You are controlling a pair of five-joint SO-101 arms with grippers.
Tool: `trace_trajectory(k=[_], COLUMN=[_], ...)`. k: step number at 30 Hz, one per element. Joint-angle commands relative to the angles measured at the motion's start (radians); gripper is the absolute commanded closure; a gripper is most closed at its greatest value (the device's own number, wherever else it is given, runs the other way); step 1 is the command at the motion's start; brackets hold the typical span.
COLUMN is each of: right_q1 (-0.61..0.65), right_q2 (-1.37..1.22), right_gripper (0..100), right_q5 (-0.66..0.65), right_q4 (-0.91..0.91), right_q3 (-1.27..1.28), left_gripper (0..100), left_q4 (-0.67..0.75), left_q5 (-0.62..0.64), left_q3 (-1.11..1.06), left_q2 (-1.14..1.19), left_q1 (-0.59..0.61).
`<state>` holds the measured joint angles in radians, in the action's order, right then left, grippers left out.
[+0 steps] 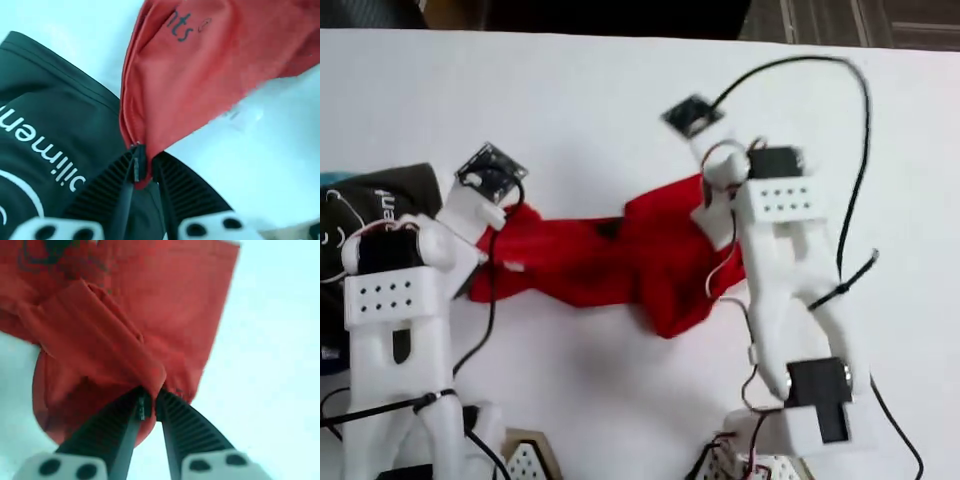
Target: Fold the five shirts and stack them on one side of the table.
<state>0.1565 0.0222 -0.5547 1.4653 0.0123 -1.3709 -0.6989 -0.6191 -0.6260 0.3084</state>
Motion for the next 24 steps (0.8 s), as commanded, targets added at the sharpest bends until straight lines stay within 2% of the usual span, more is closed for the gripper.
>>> trace_trajectory(k=[1, 4, 7, 10, 15, 20, 24], right_q1=[-0.01, 0.074, 0.15, 0.245, 0.41, 0.415, 0.383], right_q2=[-0.054, -0.099, -0.059, 0.048, 0.309, 0.49, 0.539], right_gripper=[97.8, 97.8, 97.8, 97.8, 97.8, 97.5, 95.5], right_q5=[0.002, -0.003, 0.0, 0.0, 0.002, 0.003, 0.003], right_q4=[0.065, 0.22, 0.246, 0.246, 0.232, 0.16, 0.137], right_q3=[-0.239, -0.33, -0.275, -0.117, 0.236, 0.516, 0.614], left_gripper=[98, 98, 98, 98, 98, 98, 98], left_q4=[0.037, 0.006, -0.057, -0.083, -0.04, -0.023, 0.023], left_q5=[0.077, 0.097, 0.049, -0.017, -0.032, -0.069, -0.086], left_q3=[0.036, 0.048, 0.022, -0.025, -0.093, -0.16, -0.209], left_q2=[-0.02, -0.02, -0.02, -0.02, -0.02, -0.02, -0.02], left_q1=[0.002, 0.002, 0.002, 0.018, 0.104, 0.137, 0.137])
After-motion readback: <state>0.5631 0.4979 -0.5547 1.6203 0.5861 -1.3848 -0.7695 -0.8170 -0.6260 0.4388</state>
